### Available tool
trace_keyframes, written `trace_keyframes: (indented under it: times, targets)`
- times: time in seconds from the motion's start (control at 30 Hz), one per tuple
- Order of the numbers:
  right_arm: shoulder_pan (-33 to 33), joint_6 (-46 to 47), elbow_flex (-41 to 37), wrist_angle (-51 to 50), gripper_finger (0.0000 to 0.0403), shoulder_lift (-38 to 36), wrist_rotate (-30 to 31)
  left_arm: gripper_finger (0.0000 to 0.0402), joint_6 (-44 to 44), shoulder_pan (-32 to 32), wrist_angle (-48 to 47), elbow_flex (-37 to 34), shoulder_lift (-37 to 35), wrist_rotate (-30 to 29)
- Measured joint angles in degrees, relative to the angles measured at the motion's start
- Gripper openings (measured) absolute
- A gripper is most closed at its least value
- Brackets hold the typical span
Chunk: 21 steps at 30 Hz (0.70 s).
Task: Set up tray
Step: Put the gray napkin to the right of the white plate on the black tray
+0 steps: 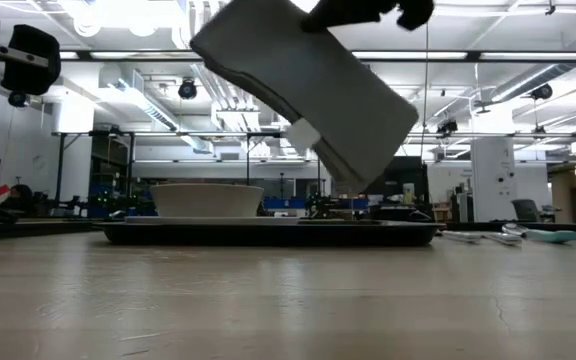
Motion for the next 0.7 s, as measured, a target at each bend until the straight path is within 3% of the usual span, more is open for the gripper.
trace_keyframes:
  times: [0.27, 0.43, 0.7]
  targets:
    - [-9.72, -4.58, -12.19, 15.56, 0.0008, -7.7, -1.01, 0.0077, 0.0, 0.0, 0.04, -0.01, 0.22, 0.02]
    - [-15.93, -3.87, -20.23, 29.06, 0.0008, -11.58, -8.53, 0.0077, 0.0, 0.0, 0.04, 0.01, 0.38, 0.0]
    - [-21.76, -1.48, -30.42, 46.45, 0.0008, -12.15, -14.29, 0.0077, 0.0, 0.0, 0.04, -0.01, 0.4, 0.01]
